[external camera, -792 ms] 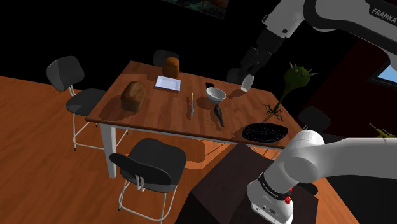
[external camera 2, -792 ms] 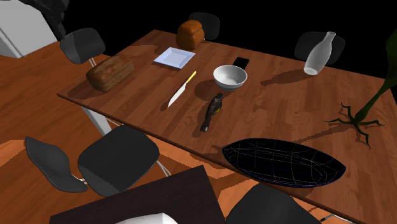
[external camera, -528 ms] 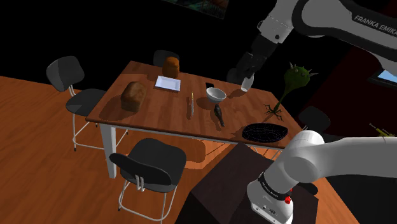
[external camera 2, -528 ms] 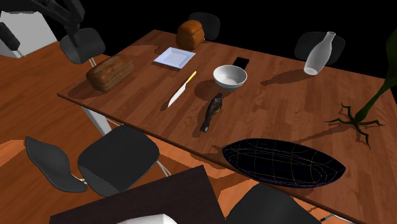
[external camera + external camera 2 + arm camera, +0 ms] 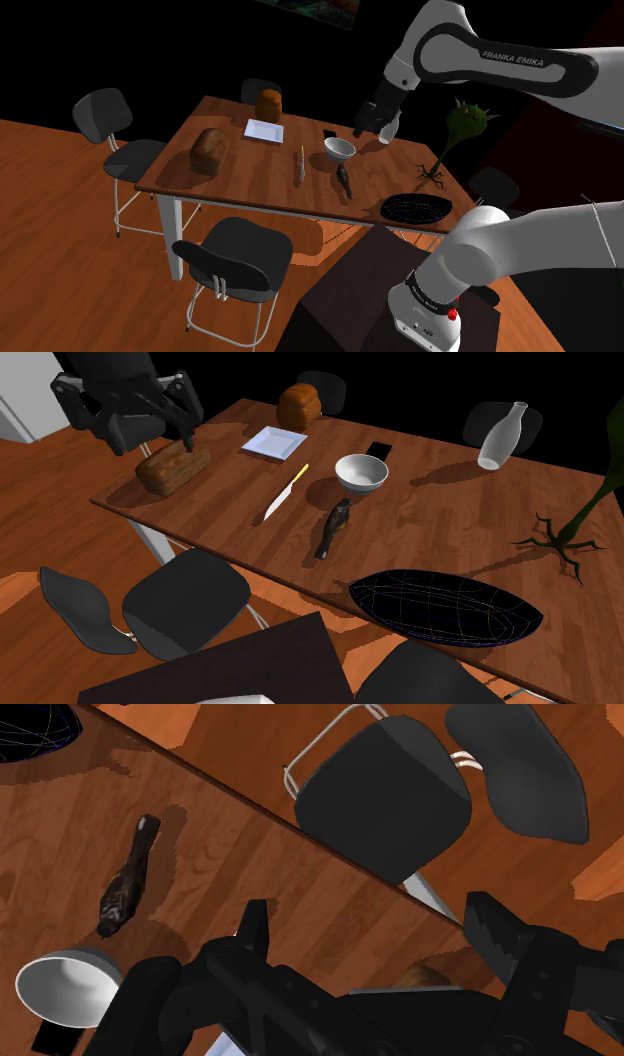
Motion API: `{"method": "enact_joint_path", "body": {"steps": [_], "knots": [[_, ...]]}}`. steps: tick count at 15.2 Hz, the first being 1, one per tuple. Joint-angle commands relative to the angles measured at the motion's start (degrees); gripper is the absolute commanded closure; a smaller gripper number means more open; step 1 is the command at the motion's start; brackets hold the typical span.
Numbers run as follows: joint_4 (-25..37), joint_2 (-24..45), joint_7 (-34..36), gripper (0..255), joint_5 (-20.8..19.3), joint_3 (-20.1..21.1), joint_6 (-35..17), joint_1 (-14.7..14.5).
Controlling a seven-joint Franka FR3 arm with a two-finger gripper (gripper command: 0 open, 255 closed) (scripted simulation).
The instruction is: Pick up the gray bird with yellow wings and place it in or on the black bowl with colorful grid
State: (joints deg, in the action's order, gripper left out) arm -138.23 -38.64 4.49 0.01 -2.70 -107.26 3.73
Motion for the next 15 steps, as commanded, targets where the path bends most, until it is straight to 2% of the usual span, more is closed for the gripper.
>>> {"method": "enact_joint_path", "body": {"steps": [1, 8, 15], "knots": [[-0.72, 3.2, -0.54, 0, -0.67, -1.08, -3.71, 0.83], [-1.56, 14.08, -1.9, 0, -2.31, -4.52, -14.53, 3.38], [0.74, 26.96, -3.67, 0, -2.4, -8.0, -24.22, 5.49]]}}
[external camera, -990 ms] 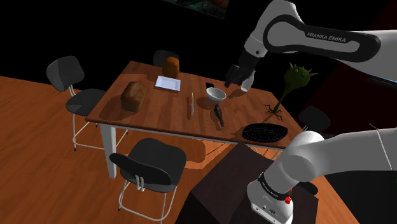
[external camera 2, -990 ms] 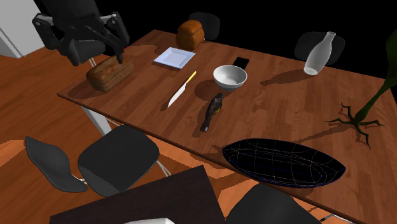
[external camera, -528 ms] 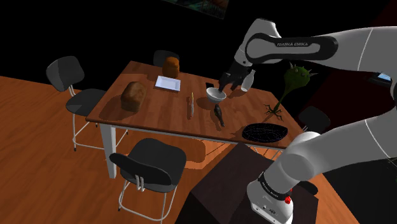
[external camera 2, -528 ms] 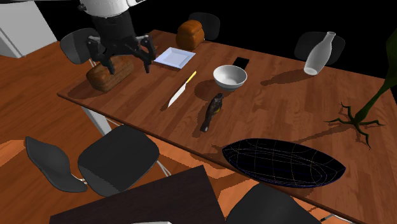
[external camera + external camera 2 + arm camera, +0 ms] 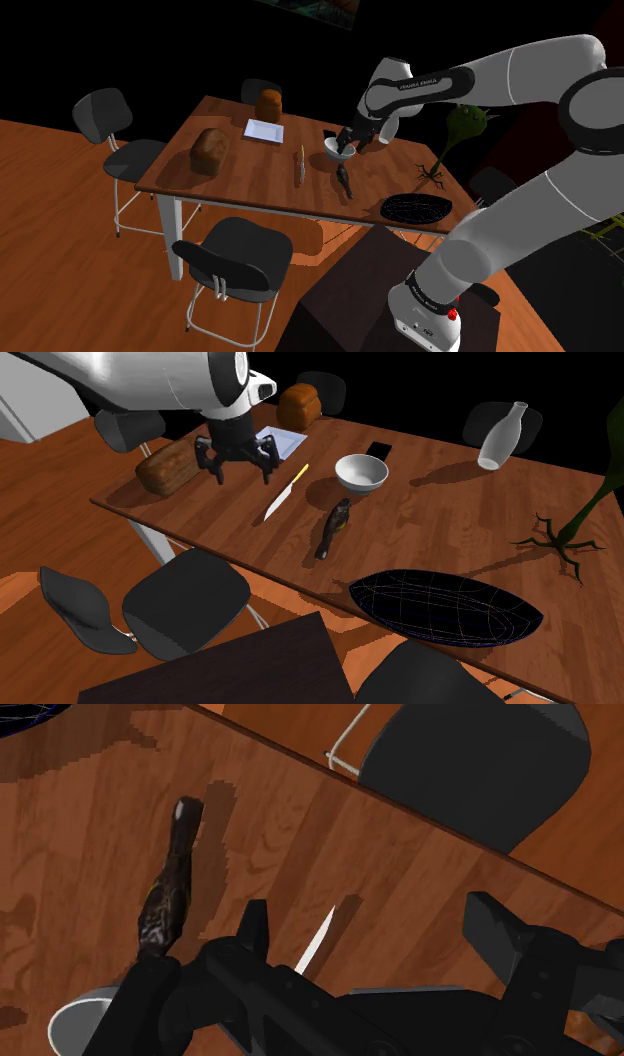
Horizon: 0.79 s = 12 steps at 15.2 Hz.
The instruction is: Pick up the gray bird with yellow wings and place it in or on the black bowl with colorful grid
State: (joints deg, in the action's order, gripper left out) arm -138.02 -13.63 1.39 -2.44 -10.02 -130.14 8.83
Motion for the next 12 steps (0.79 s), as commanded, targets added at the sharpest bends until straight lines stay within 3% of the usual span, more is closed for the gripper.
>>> {"method": "enact_joint_path", "body": {"steps": [1, 12], "knots": [[1.11, 3.91, -0.89, 0, 0.22, -1.15, -2.58, 0.67], [11.36, 26.27, -5.88, 0, 5.63, -4.55, -12.93, 4.7]]}}
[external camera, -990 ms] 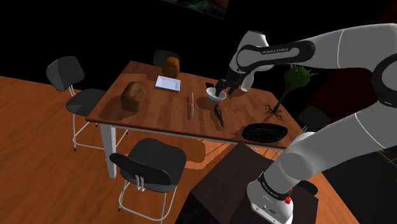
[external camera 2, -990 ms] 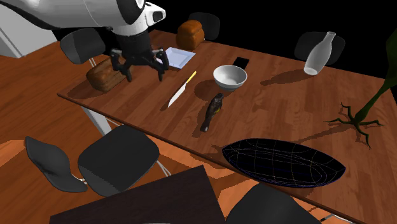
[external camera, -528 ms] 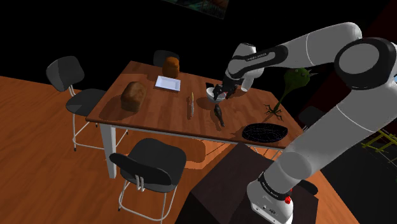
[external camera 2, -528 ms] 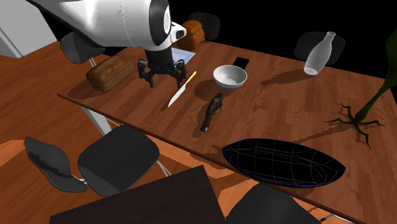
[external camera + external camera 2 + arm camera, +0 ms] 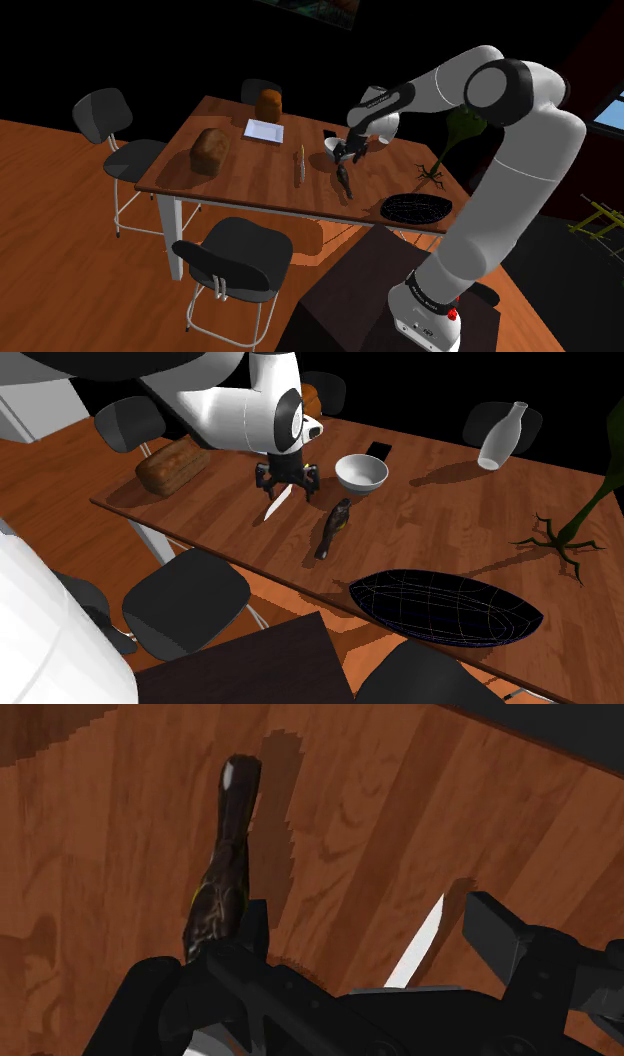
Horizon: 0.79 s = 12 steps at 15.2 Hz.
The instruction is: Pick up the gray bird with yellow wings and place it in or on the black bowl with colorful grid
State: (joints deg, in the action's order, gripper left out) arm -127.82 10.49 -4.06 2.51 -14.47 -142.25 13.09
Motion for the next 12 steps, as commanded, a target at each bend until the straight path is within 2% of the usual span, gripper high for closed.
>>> {"method": "enact_joint_path", "body": {"steps": [1, 12], "knots": [[2.44, 4.2, -0.92, 0, 1.34, -0.18, -1.43, 0.99], [20.13, 26.55, -4.17, 0, 6.94, 0.49, -4.39, 8.49]]}}
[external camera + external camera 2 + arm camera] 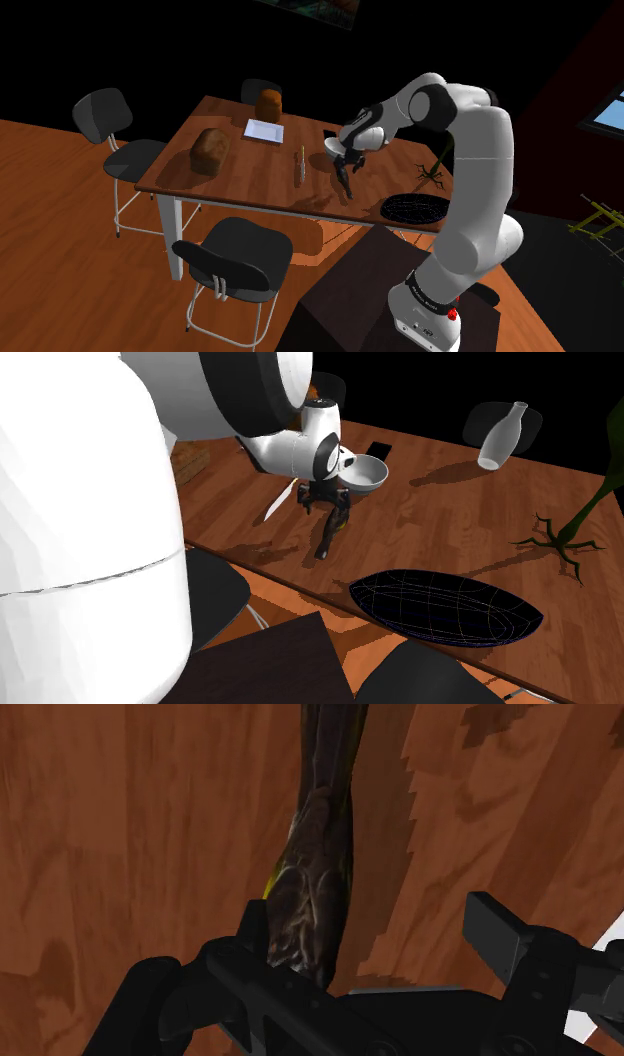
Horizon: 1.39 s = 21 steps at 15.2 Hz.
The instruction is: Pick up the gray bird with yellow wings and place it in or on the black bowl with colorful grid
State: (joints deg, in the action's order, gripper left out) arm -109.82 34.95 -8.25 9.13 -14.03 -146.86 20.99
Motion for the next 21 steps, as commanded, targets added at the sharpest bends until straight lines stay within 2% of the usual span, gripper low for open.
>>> {"method": "enact_joint_path", "body": {"steps": [1, 3, 11, 19, 20, 21], "knots": [[4.09, 4.13, -0.05, 0, 0.62, 0.14, 0.27, 1.33], [8.24, 8.22, -0.11, 0, 1.16, 0.25, 0.55, 2.78], [11.4, 14.03, -0.6, 0, 2.07, 1.38, -2.12, 4.15], [11.39, 14.03, -0.6, 0, 2.06, 1.39, -2.12, 4.15], [11.39, 14.03, -0.6, 255, 2.06, 1.39, -2.12, 4.15], [11.39, 14.03, -0.6, 255, 2.06, 1.39, -2.12, 4.15]]}}
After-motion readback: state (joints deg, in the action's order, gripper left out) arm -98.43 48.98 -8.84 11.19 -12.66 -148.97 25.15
